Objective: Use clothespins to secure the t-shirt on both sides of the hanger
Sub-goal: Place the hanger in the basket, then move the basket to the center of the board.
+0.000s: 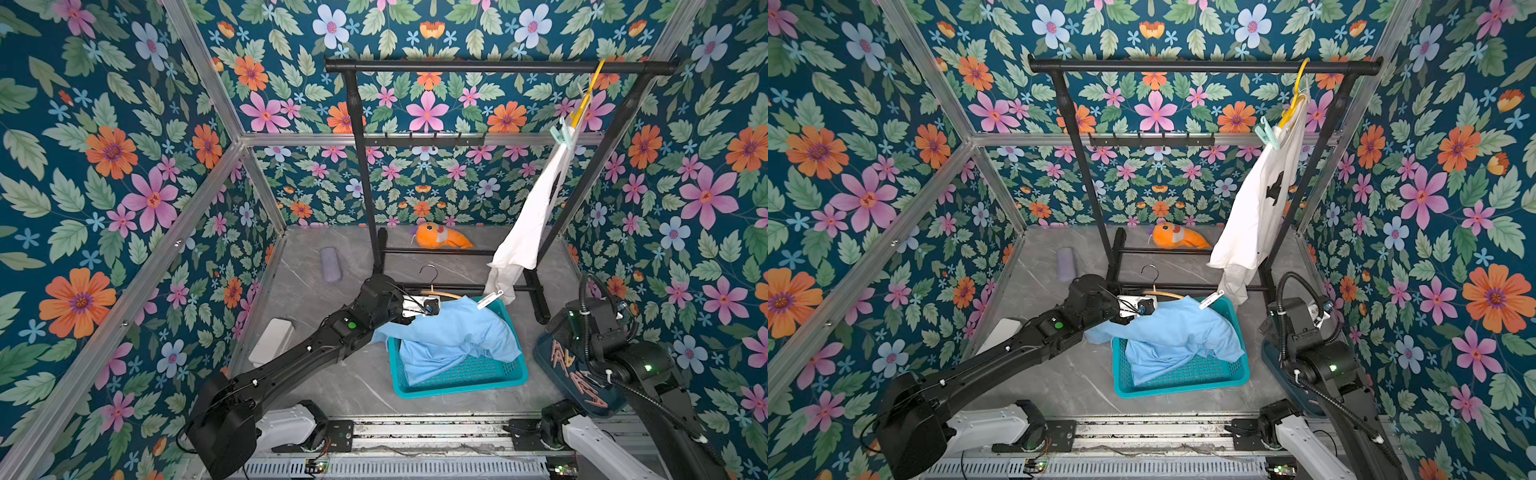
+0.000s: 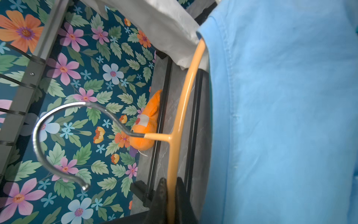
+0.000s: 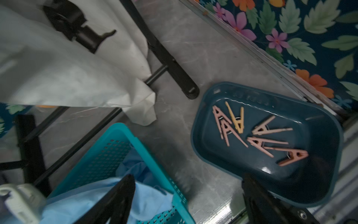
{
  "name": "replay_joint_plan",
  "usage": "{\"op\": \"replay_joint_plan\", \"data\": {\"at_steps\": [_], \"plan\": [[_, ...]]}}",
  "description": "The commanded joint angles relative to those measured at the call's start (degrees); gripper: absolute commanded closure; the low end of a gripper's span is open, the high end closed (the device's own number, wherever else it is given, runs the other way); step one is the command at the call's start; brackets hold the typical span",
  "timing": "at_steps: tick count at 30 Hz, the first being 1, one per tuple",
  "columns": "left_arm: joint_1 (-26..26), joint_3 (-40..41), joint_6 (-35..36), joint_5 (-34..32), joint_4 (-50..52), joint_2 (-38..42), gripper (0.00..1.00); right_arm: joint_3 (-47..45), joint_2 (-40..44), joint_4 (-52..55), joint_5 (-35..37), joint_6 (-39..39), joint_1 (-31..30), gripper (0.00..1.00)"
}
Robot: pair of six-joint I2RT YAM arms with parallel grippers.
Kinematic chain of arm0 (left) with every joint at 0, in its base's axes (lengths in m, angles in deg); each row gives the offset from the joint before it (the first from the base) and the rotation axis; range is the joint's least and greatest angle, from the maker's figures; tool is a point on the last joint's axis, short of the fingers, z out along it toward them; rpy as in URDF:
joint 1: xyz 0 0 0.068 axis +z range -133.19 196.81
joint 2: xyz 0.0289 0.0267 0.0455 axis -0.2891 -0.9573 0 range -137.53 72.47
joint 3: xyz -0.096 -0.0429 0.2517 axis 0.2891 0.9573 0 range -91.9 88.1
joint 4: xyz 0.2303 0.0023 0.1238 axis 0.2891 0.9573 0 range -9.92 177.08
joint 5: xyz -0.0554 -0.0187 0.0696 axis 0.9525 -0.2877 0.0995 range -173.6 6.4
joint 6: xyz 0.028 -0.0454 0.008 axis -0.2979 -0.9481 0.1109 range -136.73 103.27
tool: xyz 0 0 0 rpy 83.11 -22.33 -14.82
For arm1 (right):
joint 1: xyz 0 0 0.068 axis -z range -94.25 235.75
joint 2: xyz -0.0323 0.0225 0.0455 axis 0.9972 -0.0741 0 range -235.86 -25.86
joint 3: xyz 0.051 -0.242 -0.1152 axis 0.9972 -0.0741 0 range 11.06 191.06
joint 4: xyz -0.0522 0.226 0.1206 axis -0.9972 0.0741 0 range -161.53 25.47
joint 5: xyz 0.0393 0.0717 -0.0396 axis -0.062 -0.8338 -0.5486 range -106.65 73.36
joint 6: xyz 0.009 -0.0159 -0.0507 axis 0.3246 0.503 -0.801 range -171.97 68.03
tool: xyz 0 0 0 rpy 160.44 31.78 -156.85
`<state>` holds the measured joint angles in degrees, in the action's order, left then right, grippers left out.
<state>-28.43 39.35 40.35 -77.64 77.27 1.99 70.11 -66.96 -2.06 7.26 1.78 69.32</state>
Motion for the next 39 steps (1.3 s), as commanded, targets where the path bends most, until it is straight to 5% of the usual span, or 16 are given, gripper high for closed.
{"op": "replay_joint_plan", "data": {"at_steps": [1, 3, 5, 10, 23, 30, 34, 39], "plan": [[-0.03, 0.40, 0.64, -2.61, -2.35, -1.00, 1.00, -5.30, 1.59, -0.72, -4.39, 1.88, 4.34, 0.21], [-0.04, 0.74, -0.02, -2.71, -3.05, -1.37, 1.00, -10.66, 3.26, -7.35, -13.08, -1.79, 6.07, 0.34], [0.01, 0.94, -0.36, -2.81, -3.25, -1.50, 0.98, -14.82, 3.20, -12.56, -19.84, -3.40, 6.10, 0.37], [0.04, 0.79, -1.95, -2.36, -3.43, -1.90, 0.73, -20.99, -2.26, -20.81, -30.69, -3.32, 5.71, 0.43], [0.20, 0.79, -4.39, -3.24, -4.45, -0.52, 0.65, -25.23, -4.96, -27.72, -27.95, 3.80, -3.27, 0.47], [1.12, 4.53, -9.39, -4.08, -12.60, 5.54, 0.47, -24.94, -9.26, -33.62, -22.54, 11.20, -14.87, 0.49], [1.51, 5.16, -13.40, -7.39, -14.33, 7.71, 0.40, -19.29, -12.42, -26.67, -17.32, 8.75, -16.47, 0.46], [1.42, 4.62, -20.95, -10.56, -14.24, 9.52, 0.37, -10.62, -9.62, -8.95, -3.83, 6.05, -15.67, 0.29]]}}
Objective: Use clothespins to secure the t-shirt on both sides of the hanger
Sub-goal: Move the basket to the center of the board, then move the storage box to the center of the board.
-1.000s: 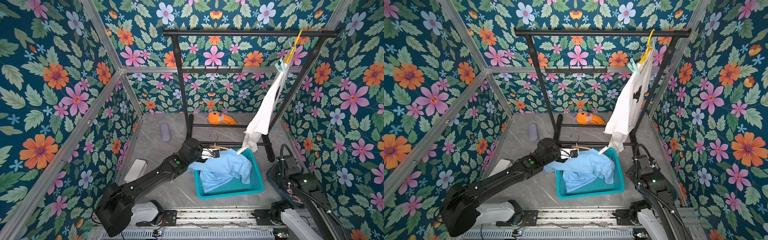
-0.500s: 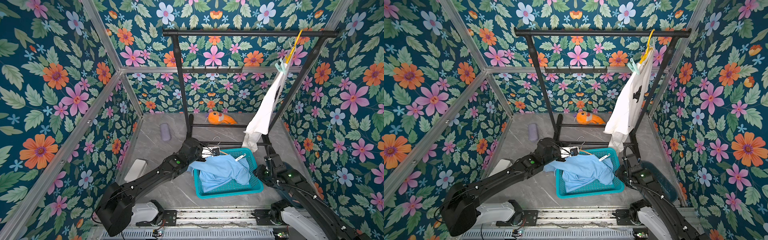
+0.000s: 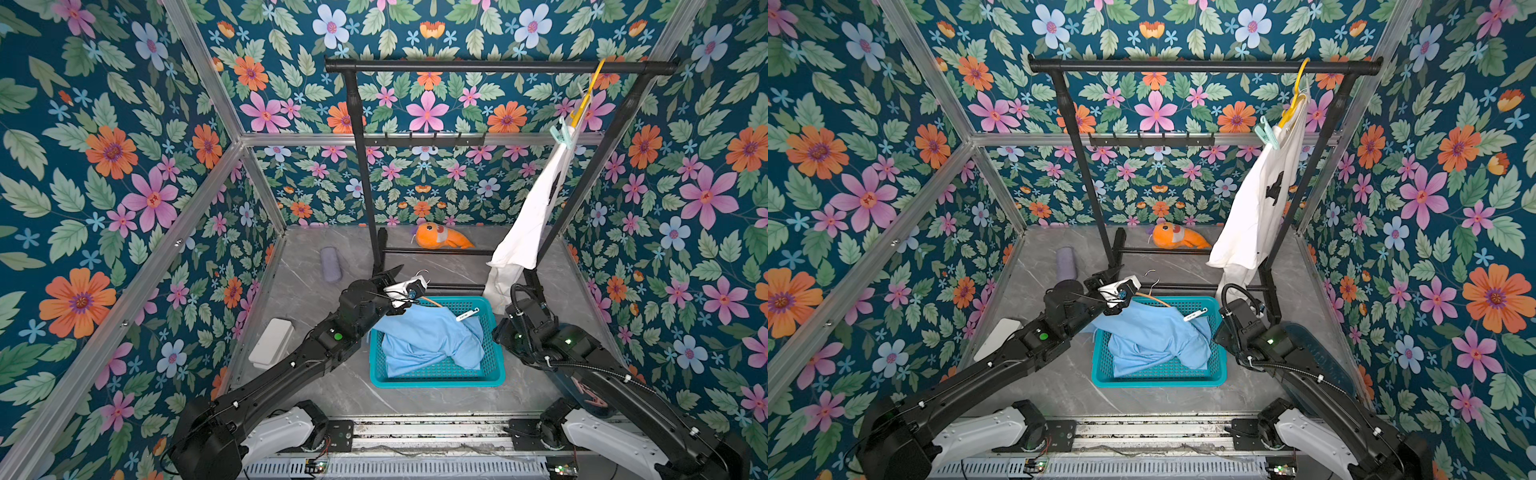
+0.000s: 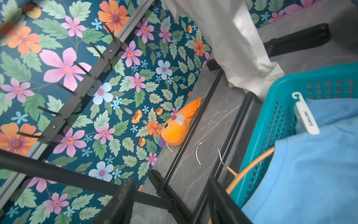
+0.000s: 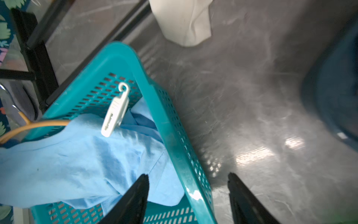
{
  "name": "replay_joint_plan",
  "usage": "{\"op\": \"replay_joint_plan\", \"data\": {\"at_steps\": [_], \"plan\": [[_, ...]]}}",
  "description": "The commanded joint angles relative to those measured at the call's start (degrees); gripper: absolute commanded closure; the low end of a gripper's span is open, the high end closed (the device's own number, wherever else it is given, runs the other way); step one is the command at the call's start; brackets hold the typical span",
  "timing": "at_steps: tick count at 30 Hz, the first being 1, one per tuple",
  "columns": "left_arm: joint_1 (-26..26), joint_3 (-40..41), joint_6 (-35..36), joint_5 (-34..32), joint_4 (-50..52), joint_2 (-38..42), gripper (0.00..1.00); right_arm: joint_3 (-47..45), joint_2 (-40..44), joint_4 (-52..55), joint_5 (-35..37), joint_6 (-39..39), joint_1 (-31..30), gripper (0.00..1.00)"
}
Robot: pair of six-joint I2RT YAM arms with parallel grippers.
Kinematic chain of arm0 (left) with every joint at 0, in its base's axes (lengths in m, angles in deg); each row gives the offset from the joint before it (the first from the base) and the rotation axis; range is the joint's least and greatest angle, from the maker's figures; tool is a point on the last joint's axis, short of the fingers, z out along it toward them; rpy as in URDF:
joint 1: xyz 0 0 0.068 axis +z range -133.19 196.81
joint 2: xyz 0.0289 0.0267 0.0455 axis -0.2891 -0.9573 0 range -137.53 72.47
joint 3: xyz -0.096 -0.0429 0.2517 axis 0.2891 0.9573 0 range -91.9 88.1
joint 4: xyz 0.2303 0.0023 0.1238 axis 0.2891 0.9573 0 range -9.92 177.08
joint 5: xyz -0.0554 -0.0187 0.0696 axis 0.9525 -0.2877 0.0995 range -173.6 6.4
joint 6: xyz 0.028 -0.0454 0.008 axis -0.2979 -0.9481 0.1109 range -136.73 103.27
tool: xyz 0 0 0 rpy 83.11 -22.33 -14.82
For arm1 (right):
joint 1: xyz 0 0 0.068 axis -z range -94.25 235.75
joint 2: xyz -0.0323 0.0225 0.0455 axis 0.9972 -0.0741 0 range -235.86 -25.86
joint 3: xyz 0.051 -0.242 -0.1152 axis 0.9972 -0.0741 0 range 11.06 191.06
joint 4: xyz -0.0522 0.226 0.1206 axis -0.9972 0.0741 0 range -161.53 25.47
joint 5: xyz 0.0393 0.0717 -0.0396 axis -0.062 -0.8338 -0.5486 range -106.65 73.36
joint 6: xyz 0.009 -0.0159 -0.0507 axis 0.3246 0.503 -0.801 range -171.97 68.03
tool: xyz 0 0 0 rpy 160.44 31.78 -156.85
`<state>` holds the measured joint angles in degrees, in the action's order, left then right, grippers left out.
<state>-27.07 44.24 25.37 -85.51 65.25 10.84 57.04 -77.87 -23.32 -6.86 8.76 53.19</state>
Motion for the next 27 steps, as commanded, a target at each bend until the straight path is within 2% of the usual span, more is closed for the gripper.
{"op": "replay_joint_plan", "data": {"at_steps": [1, 4, 7, 10, 12, 20, 27], "plan": [[0.11, -0.13, -7.15, -2.71, -2.21, 0.97, 0.37, 3.56, 2.48, 14.56, 11.51, -1.14, 1.84, 0.29], [0.05, 0.04, -10.30, -2.53, -1.86, 1.67, 0.37, 3.37, 7.06, 16.75, 9.25, -4.81, 10.10, 0.33], [0.03, 0.39, -12.93, -1.44, -0.96, 2.32, 0.37, -0.01, 11.25, 14.81, 1.49, -9.97, 23.20, 0.49], [0.03, 0.50, -14.46, -1.33, 0.52, 2.47, 0.37, -4.58, 11.88, 10.43, -8.94, -14.44, 36.47, 0.66], [0.07, 0.86, -15.09, -1.10, 0.68, 2.45, 0.38, -6.02, 9.94, 9.18, -12.48, -14.39, 41.98, 0.73], [0.07, 0.95, -15.39, -1.24, 0.89, 2.49, 0.38, -11.71, -0.60, -2.65, -15.32, -14.23, 43.48, 0.76], [0.05, 1.32, -15.11, -1.27, 0.44, 2.21, 0.38, -15.16, -2.31, -8.46, -19.44, -12.17, 42.12, 0.76]]}}
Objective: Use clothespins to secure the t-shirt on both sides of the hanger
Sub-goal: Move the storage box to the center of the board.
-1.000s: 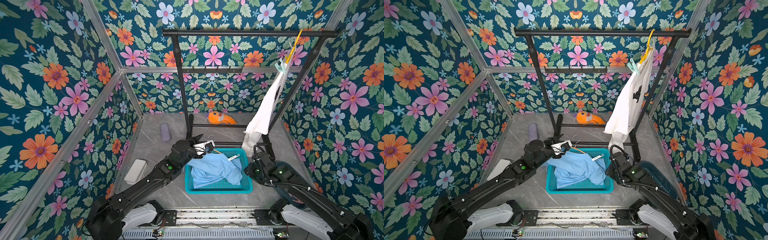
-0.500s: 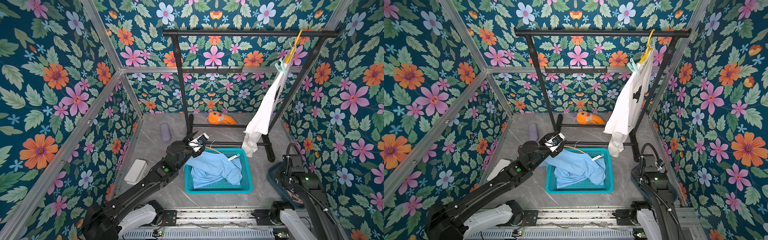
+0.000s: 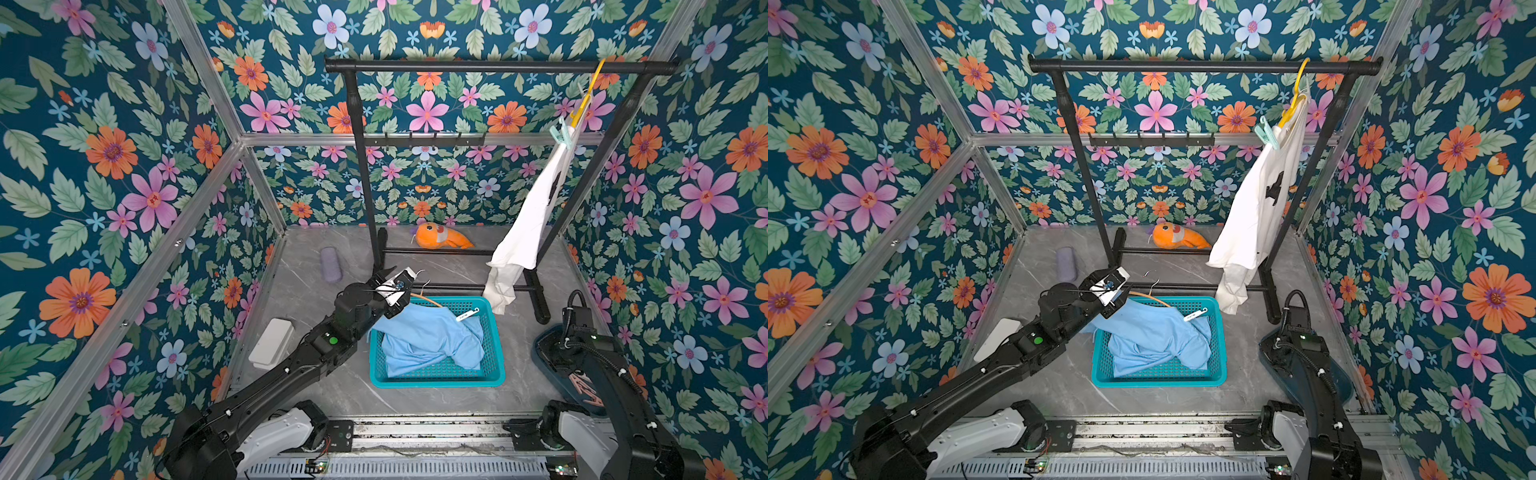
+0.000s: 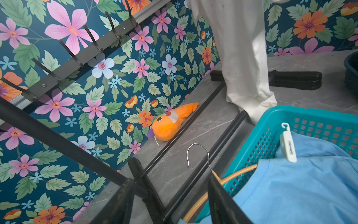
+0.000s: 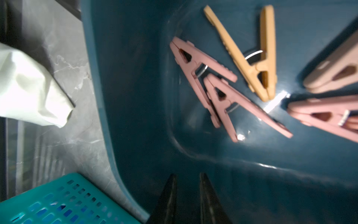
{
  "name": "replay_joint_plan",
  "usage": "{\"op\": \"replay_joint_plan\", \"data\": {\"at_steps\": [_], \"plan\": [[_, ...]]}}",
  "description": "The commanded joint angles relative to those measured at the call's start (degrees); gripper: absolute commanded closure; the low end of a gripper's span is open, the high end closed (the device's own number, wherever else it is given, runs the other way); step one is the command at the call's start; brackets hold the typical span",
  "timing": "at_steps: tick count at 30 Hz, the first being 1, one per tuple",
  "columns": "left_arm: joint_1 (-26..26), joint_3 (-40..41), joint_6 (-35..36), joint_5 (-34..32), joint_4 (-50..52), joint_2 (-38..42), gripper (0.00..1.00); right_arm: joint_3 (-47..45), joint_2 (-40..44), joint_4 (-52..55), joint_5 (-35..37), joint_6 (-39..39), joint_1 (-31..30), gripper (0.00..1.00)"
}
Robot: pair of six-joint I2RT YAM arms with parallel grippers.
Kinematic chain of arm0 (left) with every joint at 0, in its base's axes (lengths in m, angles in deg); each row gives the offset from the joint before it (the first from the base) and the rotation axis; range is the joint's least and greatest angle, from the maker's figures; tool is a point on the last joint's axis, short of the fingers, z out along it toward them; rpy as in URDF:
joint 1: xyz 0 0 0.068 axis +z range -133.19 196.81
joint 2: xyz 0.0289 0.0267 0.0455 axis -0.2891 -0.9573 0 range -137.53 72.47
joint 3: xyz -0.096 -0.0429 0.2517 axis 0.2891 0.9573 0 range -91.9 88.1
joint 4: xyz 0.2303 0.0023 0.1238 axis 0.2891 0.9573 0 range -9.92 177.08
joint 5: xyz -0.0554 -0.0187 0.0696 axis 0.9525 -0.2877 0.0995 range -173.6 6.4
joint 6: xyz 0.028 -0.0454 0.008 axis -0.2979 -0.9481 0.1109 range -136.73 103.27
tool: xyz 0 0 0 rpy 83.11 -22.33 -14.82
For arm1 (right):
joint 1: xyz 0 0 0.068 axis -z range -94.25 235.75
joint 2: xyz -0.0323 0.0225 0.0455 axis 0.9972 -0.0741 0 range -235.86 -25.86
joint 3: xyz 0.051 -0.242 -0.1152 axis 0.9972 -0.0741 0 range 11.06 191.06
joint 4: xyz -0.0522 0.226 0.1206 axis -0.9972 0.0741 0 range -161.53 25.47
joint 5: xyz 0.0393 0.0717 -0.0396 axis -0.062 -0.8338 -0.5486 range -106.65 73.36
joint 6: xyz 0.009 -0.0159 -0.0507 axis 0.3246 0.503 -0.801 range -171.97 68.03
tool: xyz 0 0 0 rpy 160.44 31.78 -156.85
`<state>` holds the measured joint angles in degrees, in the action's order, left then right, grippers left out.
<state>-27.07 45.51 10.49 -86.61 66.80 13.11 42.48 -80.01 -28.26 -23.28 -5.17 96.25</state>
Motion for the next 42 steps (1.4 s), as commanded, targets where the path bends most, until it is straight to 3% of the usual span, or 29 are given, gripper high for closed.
{"op": "replay_joint_plan", "data": {"at_steps": [1, 11, 17, 24, 30, 32, 42], "plan": [[0.10, -0.03, -0.13, -0.16, -1.21, -0.27, 0.38, -0.72, -0.30, -4.14, -2.91, 2.74, -2.52, 0.76], [0.07, 0.22, -0.15, -0.21, -1.30, -0.19, 0.38, 1.30, -7.44, -10.78, -0.68, 12.46, -20.14, 0.76], [0.05, 0.39, 0.01, -0.54, -1.57, -0.14, 0.38, 7.96, -13.18, -9.33, 2.27, 9.96, -27.50, 0.74], [0.03, 0.04, -0.36, -0.29, -0.97, -0.40, 0.38, 8.35, -8.75, -1.60, 11.43, 7.05, -26.45, 0.69], [0.10, -0.04, -0.85, 0.14, -0.65, -0.25, 0.38, 5.17, -6.27, -0.44, 14.60, 3.64, -18.47, 0.66], [0.11, -0.30, -1.15, 0.28, -0.31, -0.43, 0.38, 4.71, -7.50, -1.26, 16.46, 2.58, -17.87, 0.61], [0.08, -1.02, -2.17, -0.44, 2.62, 0.20, 0.38, 6.21, -16.78, -9.77, 19.49, -2.79, -17.82, 0.62]]}}
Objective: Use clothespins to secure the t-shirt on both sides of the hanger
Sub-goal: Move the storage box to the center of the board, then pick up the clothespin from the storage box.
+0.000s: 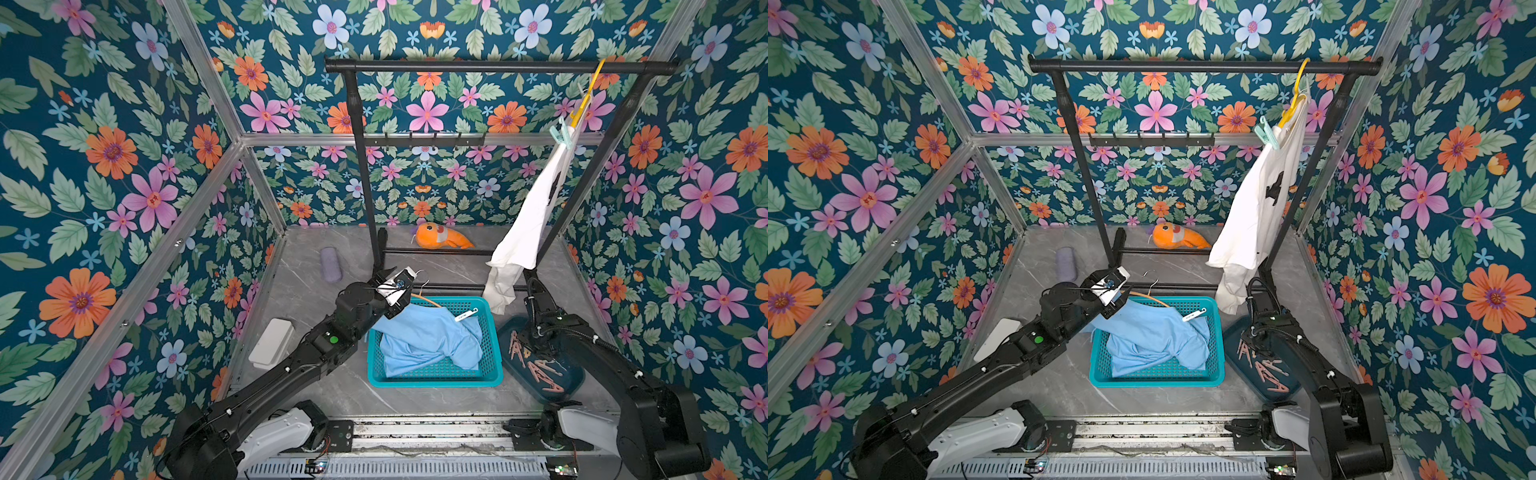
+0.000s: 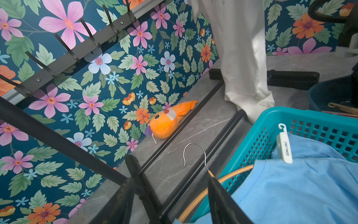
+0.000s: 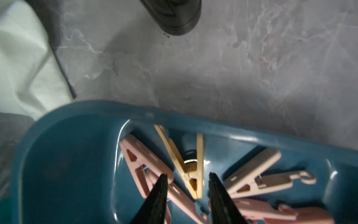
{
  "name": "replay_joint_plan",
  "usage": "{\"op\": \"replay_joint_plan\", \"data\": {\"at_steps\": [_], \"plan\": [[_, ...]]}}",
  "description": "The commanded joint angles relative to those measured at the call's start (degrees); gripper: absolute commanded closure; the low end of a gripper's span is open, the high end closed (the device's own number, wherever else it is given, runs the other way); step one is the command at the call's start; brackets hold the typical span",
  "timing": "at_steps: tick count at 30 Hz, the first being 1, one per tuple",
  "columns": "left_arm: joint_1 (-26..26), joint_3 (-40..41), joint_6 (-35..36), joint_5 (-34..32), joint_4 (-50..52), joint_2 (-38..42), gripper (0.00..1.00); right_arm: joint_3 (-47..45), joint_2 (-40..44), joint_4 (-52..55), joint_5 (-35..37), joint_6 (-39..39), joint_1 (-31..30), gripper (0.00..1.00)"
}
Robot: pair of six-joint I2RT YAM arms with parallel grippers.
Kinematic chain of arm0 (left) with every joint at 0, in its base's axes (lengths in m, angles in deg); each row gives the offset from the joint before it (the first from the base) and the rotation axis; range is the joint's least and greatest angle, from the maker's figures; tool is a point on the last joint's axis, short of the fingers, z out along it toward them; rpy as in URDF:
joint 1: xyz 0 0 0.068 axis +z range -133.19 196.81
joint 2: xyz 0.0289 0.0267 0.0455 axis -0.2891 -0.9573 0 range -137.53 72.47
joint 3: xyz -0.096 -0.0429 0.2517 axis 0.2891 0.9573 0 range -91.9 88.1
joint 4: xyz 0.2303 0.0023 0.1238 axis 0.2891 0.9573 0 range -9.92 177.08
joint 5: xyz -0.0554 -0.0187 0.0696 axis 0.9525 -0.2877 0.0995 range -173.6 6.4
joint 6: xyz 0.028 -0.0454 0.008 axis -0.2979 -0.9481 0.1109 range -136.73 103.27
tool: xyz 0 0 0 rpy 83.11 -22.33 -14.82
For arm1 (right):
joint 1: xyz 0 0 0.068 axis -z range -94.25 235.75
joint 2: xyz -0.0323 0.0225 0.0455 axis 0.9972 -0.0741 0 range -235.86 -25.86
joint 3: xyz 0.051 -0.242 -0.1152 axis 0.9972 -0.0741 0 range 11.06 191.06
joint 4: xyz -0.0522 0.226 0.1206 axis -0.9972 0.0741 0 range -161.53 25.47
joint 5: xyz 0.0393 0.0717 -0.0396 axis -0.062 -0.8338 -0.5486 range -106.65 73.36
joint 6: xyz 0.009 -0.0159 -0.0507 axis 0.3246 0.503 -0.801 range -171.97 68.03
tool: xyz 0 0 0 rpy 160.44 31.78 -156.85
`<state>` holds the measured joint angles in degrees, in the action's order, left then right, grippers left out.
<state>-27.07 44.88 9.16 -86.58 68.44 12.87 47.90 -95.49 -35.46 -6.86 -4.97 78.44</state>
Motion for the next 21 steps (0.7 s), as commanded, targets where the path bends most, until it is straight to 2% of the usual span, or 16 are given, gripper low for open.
{"op": "replay_joint_plan", "data": {"at_steps": [1, 11, 21], "plan": [[0.09, -0.26, -0.84, -0.61, 1.21, 0.84, 0.38, 1.16, -1.92, -2.96, 3.15, -3.80, 0.03, 0.62], [0.09, -0.11, -1.82, -1.29, 2.54, 2.20, 0.38, 0.84, -6.22, -9.19, 2.09, -7.63, 0.01, 0.69], [0.09, 0.23, -2.16, -1.60, 3.11, 2.87, 0.38, 2.08, -10.06, -6.27, 1.73, -7.02, 0.03, 0.76]]}}
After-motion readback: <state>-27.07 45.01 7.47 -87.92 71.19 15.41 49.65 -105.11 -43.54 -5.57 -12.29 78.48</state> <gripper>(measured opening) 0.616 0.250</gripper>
